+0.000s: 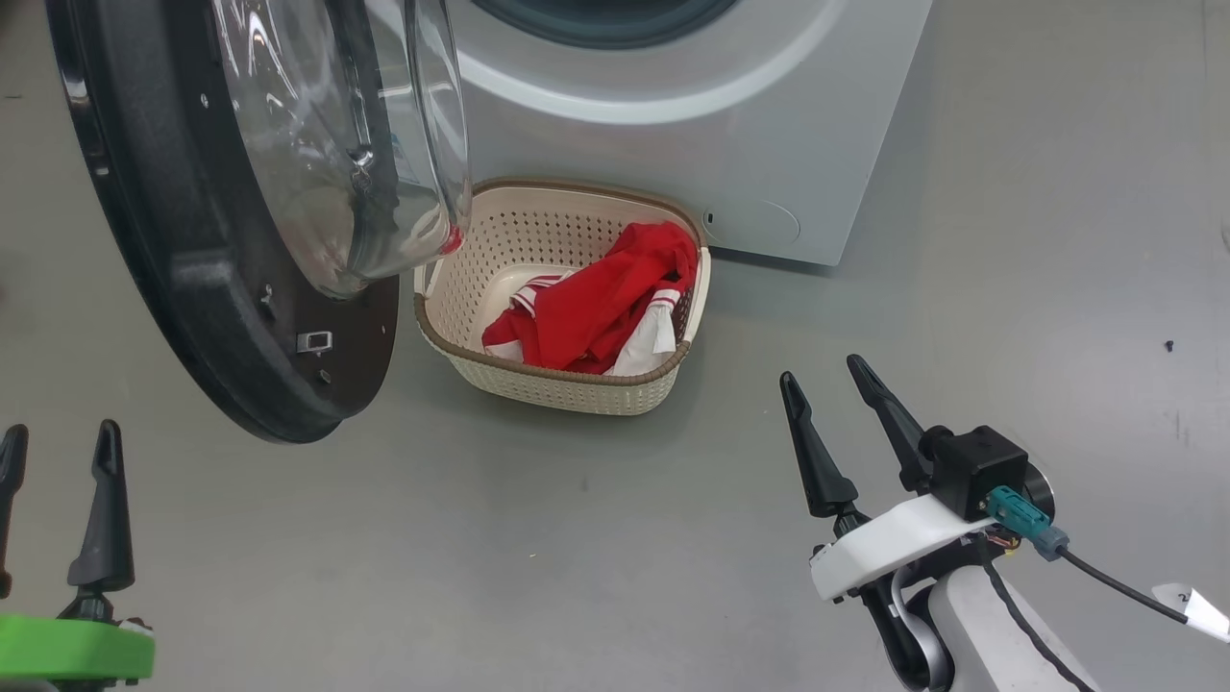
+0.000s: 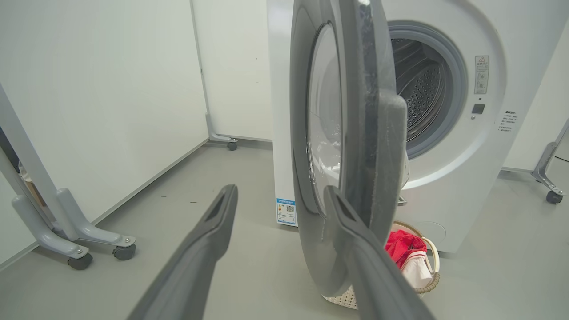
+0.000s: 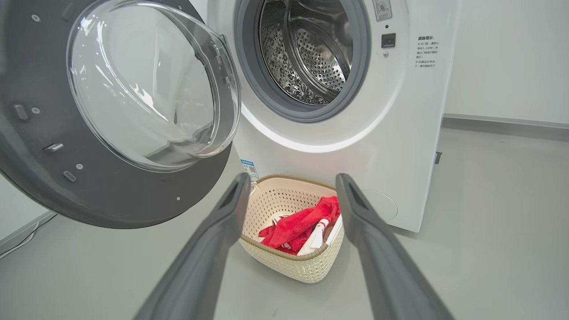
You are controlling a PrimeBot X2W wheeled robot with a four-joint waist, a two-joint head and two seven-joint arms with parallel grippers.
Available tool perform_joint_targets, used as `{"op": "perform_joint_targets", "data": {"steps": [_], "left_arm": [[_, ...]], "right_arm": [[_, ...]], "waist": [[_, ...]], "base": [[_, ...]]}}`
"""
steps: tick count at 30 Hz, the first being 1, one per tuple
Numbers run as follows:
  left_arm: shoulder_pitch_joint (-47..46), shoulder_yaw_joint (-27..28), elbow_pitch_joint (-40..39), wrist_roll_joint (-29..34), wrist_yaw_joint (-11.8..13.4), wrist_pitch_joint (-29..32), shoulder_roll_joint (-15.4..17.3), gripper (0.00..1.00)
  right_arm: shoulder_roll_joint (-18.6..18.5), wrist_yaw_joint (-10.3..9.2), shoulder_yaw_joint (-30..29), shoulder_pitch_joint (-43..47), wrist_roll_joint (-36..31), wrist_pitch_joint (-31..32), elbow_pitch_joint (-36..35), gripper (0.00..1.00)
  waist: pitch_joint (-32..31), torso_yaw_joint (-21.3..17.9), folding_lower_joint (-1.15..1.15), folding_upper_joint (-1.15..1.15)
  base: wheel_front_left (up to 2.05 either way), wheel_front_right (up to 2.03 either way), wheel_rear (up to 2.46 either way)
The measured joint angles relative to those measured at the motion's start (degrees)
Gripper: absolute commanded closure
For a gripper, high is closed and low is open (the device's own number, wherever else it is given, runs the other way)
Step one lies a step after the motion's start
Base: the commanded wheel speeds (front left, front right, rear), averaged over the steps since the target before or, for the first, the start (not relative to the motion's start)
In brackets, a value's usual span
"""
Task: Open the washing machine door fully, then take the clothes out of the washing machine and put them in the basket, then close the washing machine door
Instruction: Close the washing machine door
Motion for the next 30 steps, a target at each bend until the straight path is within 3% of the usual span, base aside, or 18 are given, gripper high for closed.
{"op": "perform_joint_targets", "data": {"steps": [30], "left_arm": [[-1.24,-1.53,3.88,0.49,-0.01,-1.53,0.30,0.00]], "right_arm": [[0.02,0.00,-0.56,-0.01,0.48,0.00,-0.60,0.00]], "waist": [[0.48,0.18,0.00,0.00]], "base": [[0.00,0.00,0.00]]}}
